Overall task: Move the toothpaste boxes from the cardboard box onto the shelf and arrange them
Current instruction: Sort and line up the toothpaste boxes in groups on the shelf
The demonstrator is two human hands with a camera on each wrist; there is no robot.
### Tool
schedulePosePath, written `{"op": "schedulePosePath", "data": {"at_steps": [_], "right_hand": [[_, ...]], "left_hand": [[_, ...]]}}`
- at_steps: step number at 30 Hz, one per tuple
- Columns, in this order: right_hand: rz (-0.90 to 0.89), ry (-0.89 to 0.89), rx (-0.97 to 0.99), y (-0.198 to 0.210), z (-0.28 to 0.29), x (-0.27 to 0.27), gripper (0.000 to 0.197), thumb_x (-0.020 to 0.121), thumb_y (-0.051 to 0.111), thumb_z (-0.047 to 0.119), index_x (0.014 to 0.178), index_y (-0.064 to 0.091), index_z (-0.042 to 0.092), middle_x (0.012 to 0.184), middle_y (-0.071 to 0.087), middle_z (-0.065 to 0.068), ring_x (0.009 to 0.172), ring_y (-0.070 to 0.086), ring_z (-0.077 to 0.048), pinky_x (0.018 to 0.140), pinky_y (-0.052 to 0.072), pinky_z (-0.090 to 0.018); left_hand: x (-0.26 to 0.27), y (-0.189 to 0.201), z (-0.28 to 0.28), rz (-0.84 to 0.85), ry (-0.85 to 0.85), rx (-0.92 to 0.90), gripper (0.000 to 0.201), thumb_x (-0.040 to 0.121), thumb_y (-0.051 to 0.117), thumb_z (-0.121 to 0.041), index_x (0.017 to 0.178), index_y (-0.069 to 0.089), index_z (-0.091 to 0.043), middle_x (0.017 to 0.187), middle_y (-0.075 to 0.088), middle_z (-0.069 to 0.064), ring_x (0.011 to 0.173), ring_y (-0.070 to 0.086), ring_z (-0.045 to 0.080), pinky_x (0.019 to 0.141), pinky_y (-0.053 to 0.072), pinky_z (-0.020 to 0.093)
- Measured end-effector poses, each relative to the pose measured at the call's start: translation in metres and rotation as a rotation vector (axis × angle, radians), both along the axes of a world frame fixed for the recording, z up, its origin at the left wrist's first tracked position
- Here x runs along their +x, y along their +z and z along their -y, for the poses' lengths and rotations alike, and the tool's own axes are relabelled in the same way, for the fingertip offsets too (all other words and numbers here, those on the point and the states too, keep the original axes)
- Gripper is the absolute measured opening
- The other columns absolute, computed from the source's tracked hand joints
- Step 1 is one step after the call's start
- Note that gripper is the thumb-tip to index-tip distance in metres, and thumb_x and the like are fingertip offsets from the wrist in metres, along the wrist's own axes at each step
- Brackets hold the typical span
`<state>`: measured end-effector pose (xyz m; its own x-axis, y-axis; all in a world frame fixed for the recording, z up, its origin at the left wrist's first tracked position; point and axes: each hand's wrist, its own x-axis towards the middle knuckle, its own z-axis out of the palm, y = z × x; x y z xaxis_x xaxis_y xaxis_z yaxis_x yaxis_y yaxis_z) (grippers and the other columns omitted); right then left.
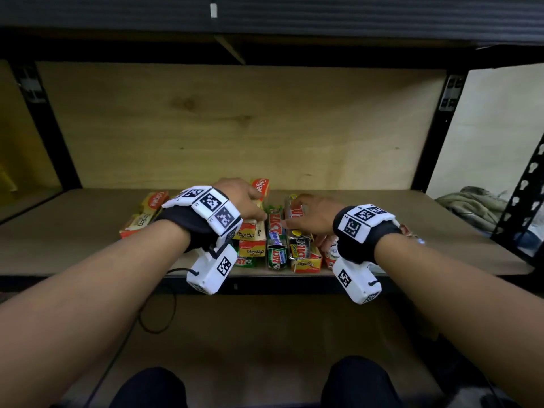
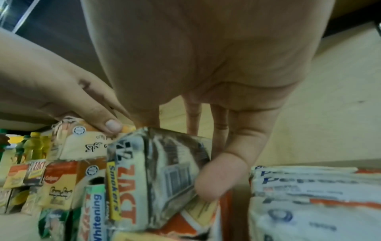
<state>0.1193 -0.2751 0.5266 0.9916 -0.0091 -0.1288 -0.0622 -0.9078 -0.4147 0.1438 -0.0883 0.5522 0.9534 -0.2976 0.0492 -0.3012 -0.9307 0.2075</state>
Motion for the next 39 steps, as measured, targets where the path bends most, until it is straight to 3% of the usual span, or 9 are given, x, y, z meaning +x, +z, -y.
{"op": "schedulePosePath", "data": {"at_steps": [4, 9, 12, 17, 21, 25, 28, 36, 39], "right_hand": [[-0.053, -0.086, 0.216, -0.002, 0.001, -0.001, 0.053, 0.087, 0.073, 0.038, 0.133, 0.048, 0.029, 0.100, 0.060, -0.005, 0.068, 0.074, -0.028, 0.062, 0.063, -0.040], [-0.058, -0.096, 0.311, 0.000, 0.004, -0.007, 0.043, 0.088, 0.072, 0.028, 0.127, 0.054, 0.030, 0.099, 0.062, -0.006, 0.068, 0.074, -0.028, 0.051, 0.059, -0.033], [-0.054, -0.119, 0.371, 0.003, 0.007, -0.010, 0.041, 0.086, 0.073, 0.024, 0.123, 0.057, 0.030, 0.103, 0.062, -0.007, 0.075, 0.074, -0.030, 0.057, 0.062, -0.041], [-0.067, -0.186, 0.559, 0.007, 0.008, -0.020, 0.038, 0.087, 0.071, 0.017, 0.122, 0.058, 0.026, 0.121, 0.056, -0.017, 0.091, 0.068, -0.042, 0.060, 0.061, -0.053], [0.001, -0.176, 0.652, 0.021, 0.000, -0.027, 0.035, 0.089, 0.068, 0.013, 0.122, 0.059, 0.023, 0.121, 0.056, -0.014, 0.088, 0.068, -0.040, 0.056, 0.060, -0.055], [0.041, -0.125, 0.647, 0.039, -0.019, -0.029, 0.034, 0.091, 0.067, 0.014, 0.123, 0.058, 0.022, 0.111, 0.064, -0.016, 0.077, 0.072, -0.038, 0.057, 0.059, -0.056], [0.046, -0.091, 0.649, 0.047, -0.042, -0.025, 0.034, 0.092, 0.066, 0.016, 0.124, 0.057, 0.023, 0.109, 0.068, -0.017, 0.075, 0.074, -0.036, 0.057, 0.061, -0.052], [0.010, -0.008, 0.662, 0.051, -0.112, -0.006, 0.029, 0.093, 0.065, 0.017, 0.121, 0.059, 0.023, 0.116, 0.064, -0.016, 0.088, 0.071, -0.035, 0.057, 0.060, -0.053], [0.008, 0.018, 0.681, 0.046, -0.139, 0.006, 0.026, 0.093, 0.065, 0.016, 0.118, 0.059, 0.021, 0.118, 0.061, -0.017, 0.091, 0.070, -0.038, 0.054, 0.060, -0.051]], "left_hand": [[-0.001, 0.005, -0.001, -0.011, 0.005, -0.024, 0.061, 0.081, 0.073, -0.047, 0.137, 0.057, -0.030, 0.137, 0.058, -0.006, 0.114, 0.058, 0.016, 0.089, 0.047, 0.024], [-0.003, 0.006, -0.003, -0.014, 0.006, -0.050, 0.057, 0.083, 0.072, -0.044, 0.137, 0.057, -0.031, 0.134, 0.060, -0.004, 0.110, 0.060, 0.017, 0.080, 0.045, 0.022], [-0.003, 0.005, -0.011, -0.048, 0.023, -0.152, 0.055, 0.083, 0.072, -0.040, 0.135, 0.057, -0.035, 0.129, 0.064, -0.001, 0.111, 0.062, 0.020, 0.073, 0.043, 0.021], [0.004, -0.001, -0.029, -0.179, 0.101, -0.538, 0.053, 0.078, 0.078, -0.029, 0.129, 0.063, -0.035, 0.079, 0.069, -0.008, 0.064, 0.065, 0.011, 0.063, 0.055, 0.024], [0.003, 0.000, -0.044, -0.248, 0.132, -0.712, 0.051, 0.081, 0.077, -0.022, 0.128, 0.063, -0.034, 0.093, 0.070, -0.006, 0.078, 0.072, 0.016, 0.053, 0.057, 0.025], [0.008, -0.001, -0.063, -0.285, 0.154, -0.829, 0.053, 0.078, 0.079, -0.016, 0.127, 0.065, -0.030, 0.103, 0.074, 0.004, 0.083, 0.074, 0.025, 0.070, 0.061, 0.049], [0.010, 0.001, -0.081, -0.269, 0.169, -0.869, 0.055, 0.076, 0.079, -0.014, 0.127, 0.065, -0.028, 0.102, 0.075, 0.008, 0.081, 0.075, 0.029, 0.073, 0.060, 0.054], [0.011, 0.005, -0.142, -0.141, 0.245, -0.799, 0.051, 0.080, 0.077, -0.020, 0.127, 0.064, -0.035, 0.103, 0.074, 0.000, 0.075, 0.075, 0.018, 0.062, 0.061, 0.030], [0.016, 0.000, -0.164, -0.130, 0.287, -0.776, 0.050, 0.077, 0.078, -0.020, 0.123, 0.066, -0.037, 0.099, 0.075, -0.001, 0.074, 0.075, 0.019, 0.067, 0.062, 0.036]]}}
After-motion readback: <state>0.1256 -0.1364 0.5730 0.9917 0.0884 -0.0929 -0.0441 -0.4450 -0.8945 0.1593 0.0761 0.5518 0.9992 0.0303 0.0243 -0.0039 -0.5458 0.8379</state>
